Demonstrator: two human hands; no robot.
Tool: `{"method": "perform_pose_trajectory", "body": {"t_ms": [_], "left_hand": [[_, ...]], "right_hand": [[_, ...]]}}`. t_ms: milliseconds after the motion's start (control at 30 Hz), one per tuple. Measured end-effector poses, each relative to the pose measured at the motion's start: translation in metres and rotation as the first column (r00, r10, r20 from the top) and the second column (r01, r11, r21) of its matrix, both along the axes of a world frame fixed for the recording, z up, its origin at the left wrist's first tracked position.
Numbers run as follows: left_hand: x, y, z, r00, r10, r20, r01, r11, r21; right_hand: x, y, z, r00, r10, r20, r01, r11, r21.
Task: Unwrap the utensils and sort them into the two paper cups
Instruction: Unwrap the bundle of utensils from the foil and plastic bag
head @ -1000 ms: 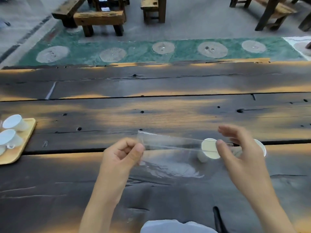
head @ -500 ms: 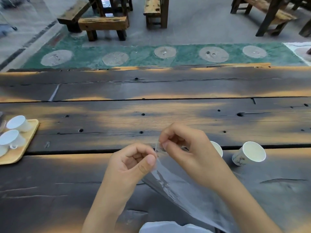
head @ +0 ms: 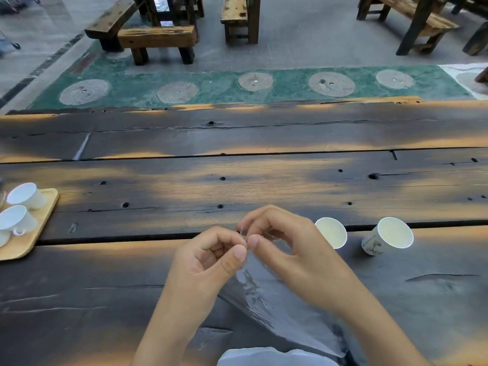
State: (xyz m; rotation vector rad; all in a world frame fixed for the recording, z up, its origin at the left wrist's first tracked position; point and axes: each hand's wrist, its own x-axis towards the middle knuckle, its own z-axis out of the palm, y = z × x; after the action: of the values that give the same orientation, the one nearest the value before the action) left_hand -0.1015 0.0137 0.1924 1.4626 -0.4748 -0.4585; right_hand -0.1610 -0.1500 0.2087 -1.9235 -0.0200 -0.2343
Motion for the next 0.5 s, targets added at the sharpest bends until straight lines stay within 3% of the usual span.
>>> {"method": "perform_pose_trajectory", "body": {"t_ms": [300, 500], "left_hand": [[0.000, 0.008, -0.001, 1.000, 0.022, 0.002, -0.022, 1.000, 0.019], [-0.001, -0.008, -0.001, 0.995, -0.068, 0.070, 0.058, 0.990, 0.125]], "right_hand": [[0.000, -0.010, 0.006, 0.992, -0.106, -0.069, 0.120, 0.965, 0.235], [0.003, -0.003, 0.005, 0.994, -0.020, -0.109, 0.040, 0.983, 0.177]]}}
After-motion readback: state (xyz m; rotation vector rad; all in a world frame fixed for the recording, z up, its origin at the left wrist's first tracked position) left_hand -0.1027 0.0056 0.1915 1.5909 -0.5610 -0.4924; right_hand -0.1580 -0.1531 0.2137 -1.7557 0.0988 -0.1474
